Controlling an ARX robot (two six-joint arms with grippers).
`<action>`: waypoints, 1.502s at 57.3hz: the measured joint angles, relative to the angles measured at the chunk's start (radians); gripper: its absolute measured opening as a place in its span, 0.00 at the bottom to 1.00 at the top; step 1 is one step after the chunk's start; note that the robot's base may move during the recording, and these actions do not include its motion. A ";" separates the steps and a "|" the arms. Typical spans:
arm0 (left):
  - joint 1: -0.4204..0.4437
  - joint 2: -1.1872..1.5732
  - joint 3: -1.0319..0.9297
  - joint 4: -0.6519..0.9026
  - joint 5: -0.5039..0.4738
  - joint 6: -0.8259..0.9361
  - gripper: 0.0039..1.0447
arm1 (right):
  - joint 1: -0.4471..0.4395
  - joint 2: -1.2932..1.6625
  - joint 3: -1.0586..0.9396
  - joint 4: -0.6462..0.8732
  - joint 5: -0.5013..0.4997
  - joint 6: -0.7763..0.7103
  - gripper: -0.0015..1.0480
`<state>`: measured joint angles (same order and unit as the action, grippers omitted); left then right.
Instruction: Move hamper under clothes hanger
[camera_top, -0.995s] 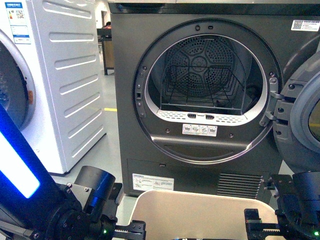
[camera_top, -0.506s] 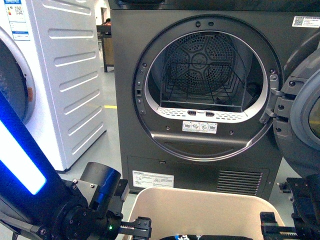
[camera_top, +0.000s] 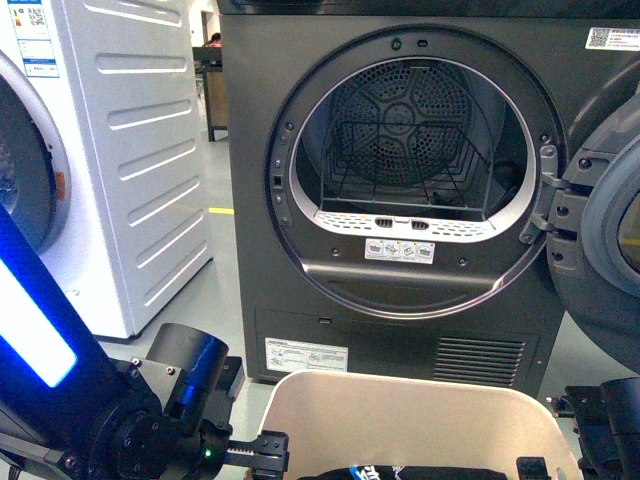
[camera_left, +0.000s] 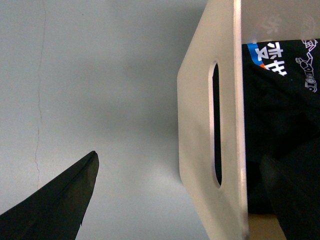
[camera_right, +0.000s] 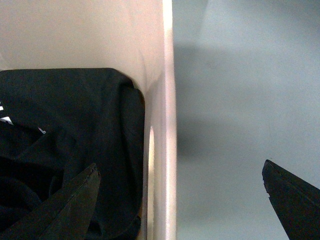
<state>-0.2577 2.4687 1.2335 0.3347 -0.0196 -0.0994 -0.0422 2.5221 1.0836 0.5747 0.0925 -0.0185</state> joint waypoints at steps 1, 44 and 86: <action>0.000 0.000 0.000 0.000 0.000 0.000 0.94 | 0.002 0.000 0.002 0.000 0.000 0.000 0.92; -0.026 0.038 0.076 -0.029 -0.021 0.006 0.05 | 0.025 0.000 0.033 -0.028 0.004 0.000 0.92; -0.025 0.031 0.068 -0.027 -0.034 -0.001 0.04 | 0.031 -0.011 0.024 -0.058 0.020 0.011 0.03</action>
<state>-0.2825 2.5000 1.3014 0.3080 -0.0536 -0.1005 -0.0109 2.5114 1.1072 0.5167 0.1123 -0.0078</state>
